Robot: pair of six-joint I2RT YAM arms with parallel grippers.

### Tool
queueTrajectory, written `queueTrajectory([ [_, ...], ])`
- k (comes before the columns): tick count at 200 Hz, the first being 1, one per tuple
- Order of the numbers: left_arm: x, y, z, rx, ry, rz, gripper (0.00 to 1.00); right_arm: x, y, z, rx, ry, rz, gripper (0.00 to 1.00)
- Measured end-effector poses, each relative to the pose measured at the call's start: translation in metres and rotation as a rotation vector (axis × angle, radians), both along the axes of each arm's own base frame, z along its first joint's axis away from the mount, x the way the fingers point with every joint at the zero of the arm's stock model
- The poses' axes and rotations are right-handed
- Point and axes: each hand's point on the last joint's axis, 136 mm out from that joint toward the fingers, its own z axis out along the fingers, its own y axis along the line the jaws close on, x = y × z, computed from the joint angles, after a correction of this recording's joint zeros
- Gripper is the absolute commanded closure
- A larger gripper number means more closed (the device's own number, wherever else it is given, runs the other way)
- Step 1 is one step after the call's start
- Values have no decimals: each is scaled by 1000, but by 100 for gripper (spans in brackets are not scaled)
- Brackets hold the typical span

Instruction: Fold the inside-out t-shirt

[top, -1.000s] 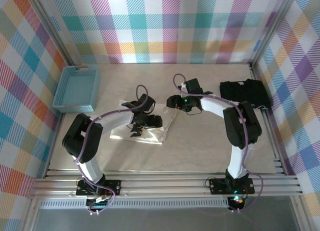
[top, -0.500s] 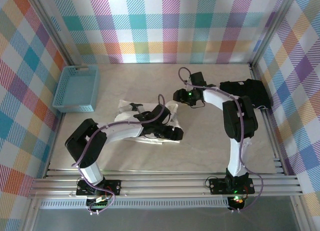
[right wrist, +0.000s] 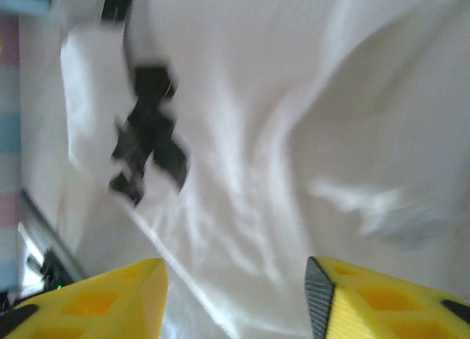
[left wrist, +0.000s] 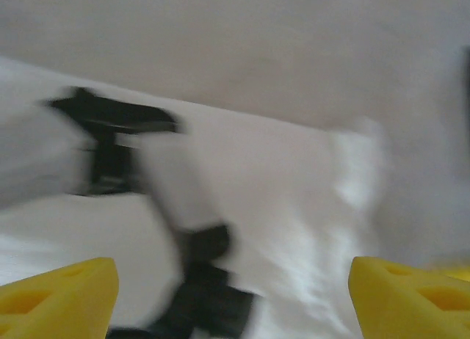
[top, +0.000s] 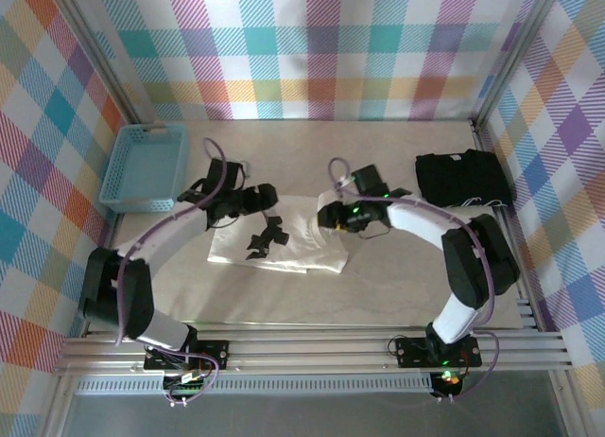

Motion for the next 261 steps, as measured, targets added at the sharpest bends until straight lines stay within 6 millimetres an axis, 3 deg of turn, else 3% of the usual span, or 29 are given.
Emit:
queueTrajectory([
  [15,4,27,-32,42,76,79,19,-26,26,-12,7,48,75,52],
  [34,-15,46,-68,73,178,118,21,-45,39,-31,-10,113,119,54],
  [56,-46,43,-94,55,267,90,23,-42,26,-55,-87,155,93,55],
  [69,-55,35,-88,19,235,67,23,-30,19,-61,-122,175,77,55],
  [90,-100,-4,-88,-38,252,-45,22,15,7,-59,-167,121,32,55],
  [115,-158,-74,-81,-118,277,-251,20,80,-17,-49,-204,36,-43,51],
  [134,-189,-122,-68,-193,287,-405,20,122,-32,-22,-205,-60,-85,44],
  [147,-194,-148,-53,-238,280,-483,19,140,-36,3,-202,-142,-98,41],
  [161,-182,-167,-28,-271,215,-527,17,142,-40,27,-204,-205,-101,38],
  [175,-160,-169,-1,-290,121,-519,16,132,-48,43,-201,-235,-112,35],
  [189,-121,-147,20,-294,28,-429,12,113,-55,49,-194,-228,-119,33],
  [202,-74,-109,28,-254,-43,-286,8,95,-56,42,-170,-186,-124,31],
  [219,-19,-63,21,-167,-73,-139,7,78,-54,18,-162,-106,-137,28],
  [233,17,-41,6,-107,-56,-82,6,60,-51,-5,-179,-35,-138,27],
  [261,48,-23,-37,-15,43,-83,7,34,-43,-32,-193,62,-147,27],
])
